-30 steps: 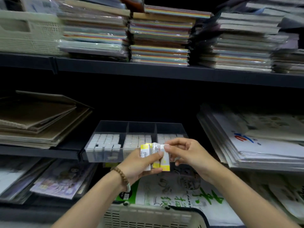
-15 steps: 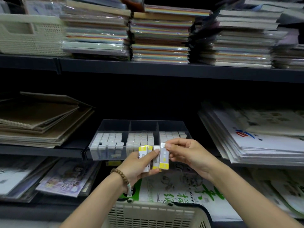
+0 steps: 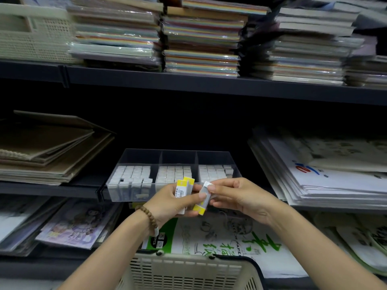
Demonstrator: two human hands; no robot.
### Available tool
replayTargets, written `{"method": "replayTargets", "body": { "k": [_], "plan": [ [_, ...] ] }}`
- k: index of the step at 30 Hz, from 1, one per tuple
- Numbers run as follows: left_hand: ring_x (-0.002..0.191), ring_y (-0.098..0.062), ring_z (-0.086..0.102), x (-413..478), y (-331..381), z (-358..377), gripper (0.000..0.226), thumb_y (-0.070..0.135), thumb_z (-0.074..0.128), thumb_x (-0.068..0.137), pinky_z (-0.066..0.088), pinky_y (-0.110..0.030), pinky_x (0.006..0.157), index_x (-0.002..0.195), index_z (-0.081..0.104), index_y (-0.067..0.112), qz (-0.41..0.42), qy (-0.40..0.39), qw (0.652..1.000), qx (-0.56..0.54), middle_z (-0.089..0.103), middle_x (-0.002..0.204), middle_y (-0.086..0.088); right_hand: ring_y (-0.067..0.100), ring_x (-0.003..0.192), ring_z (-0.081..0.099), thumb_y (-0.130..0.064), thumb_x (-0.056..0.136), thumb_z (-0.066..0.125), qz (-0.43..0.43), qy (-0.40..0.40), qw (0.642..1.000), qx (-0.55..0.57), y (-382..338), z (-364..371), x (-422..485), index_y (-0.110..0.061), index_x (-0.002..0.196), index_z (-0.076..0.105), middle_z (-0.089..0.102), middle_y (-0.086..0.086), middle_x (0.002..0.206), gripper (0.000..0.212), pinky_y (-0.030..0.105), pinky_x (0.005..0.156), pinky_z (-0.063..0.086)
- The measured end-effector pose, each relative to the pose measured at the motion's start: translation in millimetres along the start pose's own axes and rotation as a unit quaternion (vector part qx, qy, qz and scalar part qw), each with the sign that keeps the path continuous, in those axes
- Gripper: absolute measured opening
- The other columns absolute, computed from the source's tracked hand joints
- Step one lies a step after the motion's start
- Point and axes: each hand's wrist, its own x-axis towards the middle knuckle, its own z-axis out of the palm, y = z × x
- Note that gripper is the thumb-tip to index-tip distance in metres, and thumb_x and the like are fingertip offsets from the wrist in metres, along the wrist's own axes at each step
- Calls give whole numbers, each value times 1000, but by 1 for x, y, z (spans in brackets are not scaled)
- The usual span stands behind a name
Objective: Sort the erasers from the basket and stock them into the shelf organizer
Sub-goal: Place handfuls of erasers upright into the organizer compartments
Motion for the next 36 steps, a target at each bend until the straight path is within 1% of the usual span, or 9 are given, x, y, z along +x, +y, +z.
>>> {"method": "replayTargets", "body": {
  "k": [3,5,9,12,15,19,25,30,36],
  "plan": [
    [79,-12,71,6,2,6,46,30,77,61,54,-18,61,102,68,11,12,-3,1000,3,75,89,-2,17,91,71,-20,77,72,-11,-4,1000,-28,-5,-8,-1,-1,105,69,73,11,98,34,16,71,54],
    [80,-13,72,13,5,11,46,30,77,62,54,-18,60,100,67,8,12,20,999,-25,75,90,-5,17,87,71,-20,75,72,-30,3,999,-37,-11,-15,0,-1,105,69,73,12,98,36,15,70,54],
    [77,-18,73,27,12,6,30,25,69,78,54,-17,53,98,65,3,-3,63,993,-100,75,77,-1,14,83,71,-26,70,72,-79,51,993,-76,-37,-50,6,-5,105,69,73,12,97,42,14,66,53],
    [56,-10,66,35,15,-4,30,32,64,81,47,-16,40,98,67,8,-28,83,992,-94,64,55,5,9,74,69,-22,74,73,-86,103,981,-138,-57,-85,17,-3,106,68,74,7,84,37,15,62,53],
    [38,-4,43,42,13,-10,36,40,61,82,29,-13,30,100,61,10,-44,73,994,-76,48,50,7,10,69,68,-17,78,74,-52,100,969,-221,-64,-101,34,-5,101,69,74,5,77,27,16,62,54],
    [42,-6,44,47,11,-11,46,44,65,72,31,-14,33,101,60,8,-46,44,997,-50,48,53,6,14,72,68,-6,83,69,-12,59,955,-292,-57,-96,56,3,107,64,71,9,84,26,21,71,58],
    [52,-16,58,44,14,-14,37,29,63,75,44,-22,40,98,53,3,-73,-12,991,-109,59,68,-6,7,64,68,-5,85,66,12,65,932,-357,-39,-78,67,4,115,58,68,17,101,32,15,66,56],
    [53,-17,58,42,14,-16,22,23,56,89,46,-23,41,99,51,3,-79,-17,989,-125,59,70,-7,18,74,69,-9,85,67,17,106,928,-358,-36,-71,71,6,110,61,69,20,100,29,25,76,58],
    [70,-27,70,38,16,-17,22,6,52,91,57,-30,53,109,49,-5,-68,-29,981,-178,68,87,-17,16,66,68,-2,75,76,24,157,923,-350,-32,-68,68,6,100,65,70,20,88,29,18,57,56]
  ]
}}
